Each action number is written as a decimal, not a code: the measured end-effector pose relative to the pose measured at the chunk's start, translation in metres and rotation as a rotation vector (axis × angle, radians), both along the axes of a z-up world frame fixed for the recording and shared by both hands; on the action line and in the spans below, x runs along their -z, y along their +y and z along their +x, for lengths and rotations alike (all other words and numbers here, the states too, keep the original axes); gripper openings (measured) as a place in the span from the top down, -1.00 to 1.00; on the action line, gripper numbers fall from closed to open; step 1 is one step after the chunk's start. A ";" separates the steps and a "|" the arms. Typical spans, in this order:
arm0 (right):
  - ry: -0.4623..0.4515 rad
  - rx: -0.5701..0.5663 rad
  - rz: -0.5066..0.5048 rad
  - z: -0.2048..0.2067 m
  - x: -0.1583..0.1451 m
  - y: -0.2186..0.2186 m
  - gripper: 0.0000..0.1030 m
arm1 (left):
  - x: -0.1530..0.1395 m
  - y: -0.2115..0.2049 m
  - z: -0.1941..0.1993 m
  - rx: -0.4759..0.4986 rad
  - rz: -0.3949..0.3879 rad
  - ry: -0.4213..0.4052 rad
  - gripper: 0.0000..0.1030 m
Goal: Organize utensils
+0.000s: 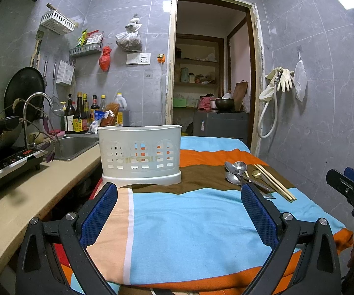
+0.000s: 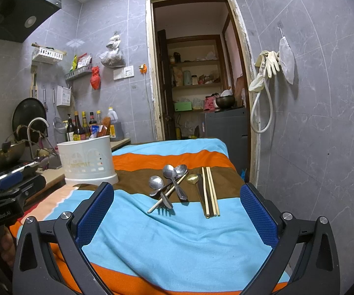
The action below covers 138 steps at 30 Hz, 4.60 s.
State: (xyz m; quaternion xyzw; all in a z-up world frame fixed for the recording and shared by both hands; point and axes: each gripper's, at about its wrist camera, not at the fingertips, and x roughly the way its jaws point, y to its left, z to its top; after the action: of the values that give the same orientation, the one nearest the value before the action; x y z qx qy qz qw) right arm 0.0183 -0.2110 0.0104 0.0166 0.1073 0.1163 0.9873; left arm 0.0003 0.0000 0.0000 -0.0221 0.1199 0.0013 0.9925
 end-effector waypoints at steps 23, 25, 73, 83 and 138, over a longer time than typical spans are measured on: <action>0.001 0.000 0.000 0.000 0.000 0.000 -1.00 | 0.001 -0.003 -0.001 0.001 0.002 0.002 -0.91; 0.001 0.000 0.000 0.000 0.000 0.000 -1.00 | 0.001 -0.003 -0.001 0.000 0.003 0.003 -0.91; -0.035 -0.016 -0.058 0.012 -0.014 0.005 -1.00 | -0.004 -0.004 0.020 -0.045 0.048 0.023 -0.91; -0.049 -0.023 -0.086 0.038 -0.025 -0.003 -1.00 | -0.016 -0.001 0.046 -0.091 0.095 0.049 -0.92; 0.510 -0.146 -0.132 0.274 0.034 -0.048 0.38 | 0.038 -0.032 0.277 0.475 -0.143 0.656 0.37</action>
State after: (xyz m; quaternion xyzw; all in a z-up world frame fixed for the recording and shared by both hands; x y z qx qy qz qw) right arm 0.2924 -0.2592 -0.0239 -0.0267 0.3606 0.1718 0.9164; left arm 0.2769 -0.0324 -0.0377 -0.0611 0.4317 -0.2295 0.8702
